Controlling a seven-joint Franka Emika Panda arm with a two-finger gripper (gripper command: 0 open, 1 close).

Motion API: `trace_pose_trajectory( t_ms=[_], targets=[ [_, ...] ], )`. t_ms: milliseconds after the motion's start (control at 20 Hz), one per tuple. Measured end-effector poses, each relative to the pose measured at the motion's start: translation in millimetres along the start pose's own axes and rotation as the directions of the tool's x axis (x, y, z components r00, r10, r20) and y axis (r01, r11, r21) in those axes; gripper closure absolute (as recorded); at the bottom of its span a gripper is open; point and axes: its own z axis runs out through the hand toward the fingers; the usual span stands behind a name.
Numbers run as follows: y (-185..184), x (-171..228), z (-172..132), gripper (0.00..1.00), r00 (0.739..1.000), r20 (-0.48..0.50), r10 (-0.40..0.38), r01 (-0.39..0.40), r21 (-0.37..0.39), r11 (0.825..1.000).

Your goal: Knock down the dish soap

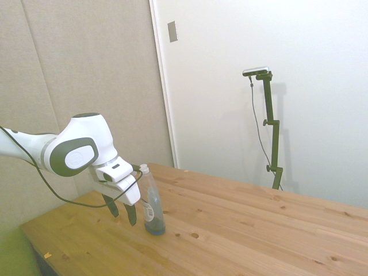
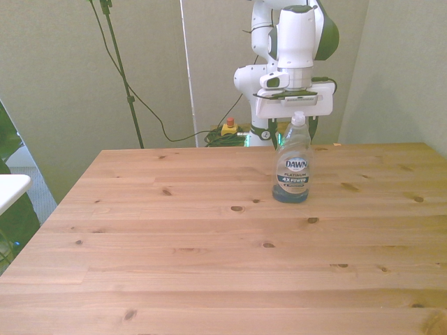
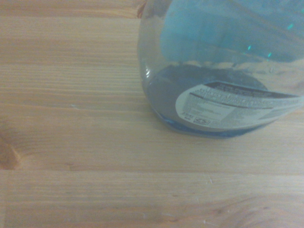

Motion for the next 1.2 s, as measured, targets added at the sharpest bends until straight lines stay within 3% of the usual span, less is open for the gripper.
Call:
trace_pose_trajectory(
  t_ms=[200,250,600,1200],
  targets=[
    [-3,-1,-2,0.0,1.0,-0.005,0.009,-0.009,0.002,1.0],
    [-7,-2,-4,1.0,1.0,-0.009,0.02,-0.02,0.007,1.0],
    [-36,-18,-29,1.0,0.99,-0.055,0.129,-0.126,0.05,0.991],
    [-25,-7,-48,1.0,0.971,-0.163,0.177,-0.174,0.032,0.984]
  ],
)
